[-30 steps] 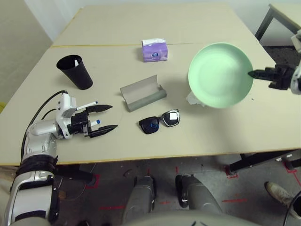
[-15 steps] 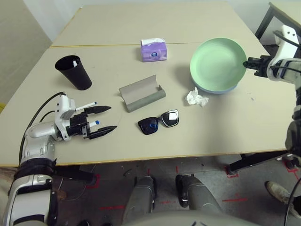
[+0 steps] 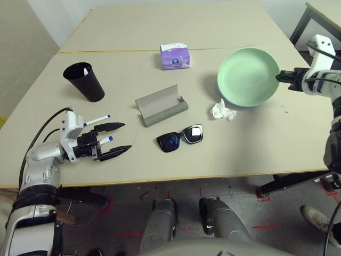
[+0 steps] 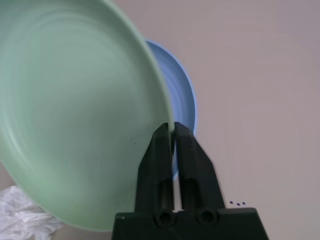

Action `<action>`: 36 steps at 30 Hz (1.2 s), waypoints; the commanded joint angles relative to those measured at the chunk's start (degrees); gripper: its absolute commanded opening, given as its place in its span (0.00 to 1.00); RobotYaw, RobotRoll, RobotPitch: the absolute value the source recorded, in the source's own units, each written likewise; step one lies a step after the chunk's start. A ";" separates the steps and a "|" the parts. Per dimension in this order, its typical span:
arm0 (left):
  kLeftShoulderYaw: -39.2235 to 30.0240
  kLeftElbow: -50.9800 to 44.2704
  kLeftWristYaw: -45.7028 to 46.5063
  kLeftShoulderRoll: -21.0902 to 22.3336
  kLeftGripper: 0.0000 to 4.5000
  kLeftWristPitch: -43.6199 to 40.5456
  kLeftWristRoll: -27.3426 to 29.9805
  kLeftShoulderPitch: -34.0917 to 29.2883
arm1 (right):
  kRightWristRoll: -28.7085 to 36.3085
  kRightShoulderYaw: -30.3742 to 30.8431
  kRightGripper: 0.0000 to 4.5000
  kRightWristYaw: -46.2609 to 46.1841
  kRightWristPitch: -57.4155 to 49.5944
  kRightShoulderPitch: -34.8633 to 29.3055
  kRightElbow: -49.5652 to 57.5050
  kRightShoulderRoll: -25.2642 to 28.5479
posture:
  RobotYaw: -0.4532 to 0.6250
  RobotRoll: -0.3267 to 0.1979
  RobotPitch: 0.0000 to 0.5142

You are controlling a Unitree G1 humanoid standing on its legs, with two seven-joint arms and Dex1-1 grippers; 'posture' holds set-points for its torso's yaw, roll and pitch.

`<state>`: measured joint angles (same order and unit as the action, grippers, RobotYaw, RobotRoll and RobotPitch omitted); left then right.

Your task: Organize and tidy the items on the table.

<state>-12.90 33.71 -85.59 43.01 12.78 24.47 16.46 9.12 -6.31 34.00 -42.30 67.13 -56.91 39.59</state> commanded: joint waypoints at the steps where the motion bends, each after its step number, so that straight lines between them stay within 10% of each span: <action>1: -0.24 -1.02 0.04 0.35 1.00 -0.62 0.31 -0.55 | -0.78 0.02 0.31 0.18 0.87 -0.71 -0.77 0.09 | 0.44 0.62 0.32; 10: -0.27 -2.37 0.78 -0.03 1.00 -1.24 0.47 -1.41 | -0.02 -0.15 0.99 1.56 -0.42 0.16 1.91 -0.15 | 0.44 0.62 0.33; 17: -0.61 -1.08 0.80 0.49 1.00 -0.81 0.35 -1.25 | 6.27 7.39 0.99 19.33 -18.17 -17.39 37.35 10.06 | 0.42 0.62 0.33; 23: -0.47 1.65 -0.13 0.85 1.00 0.02 -0.35 -0.13 | 20.58 -1.96 0.99 24.54 -29.69 -39.37 73.73 17.36 | 0.40 0.62 0.33; 28: 0.05 3.21 -1.06 0.77 1.00 0.36 -0.74 1.42 | 24.93 -9.03 0.99 18.64 -31.06 -45.10 81.78 11.32 | 0.38 0.62 0.32; 36: 0.83 4.48 -2.46 1.09 1.00 0.56 -1.26 3.93 | 17.71 -4.36 0.99 10.55 -14.10 -47.73 78.67 5.78 | 0.38 0.62 0.30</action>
<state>-12.62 37.40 -87.56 43.56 12.91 24.13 20.12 28.75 -12.31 46.10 -59.93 20.14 23.11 46.02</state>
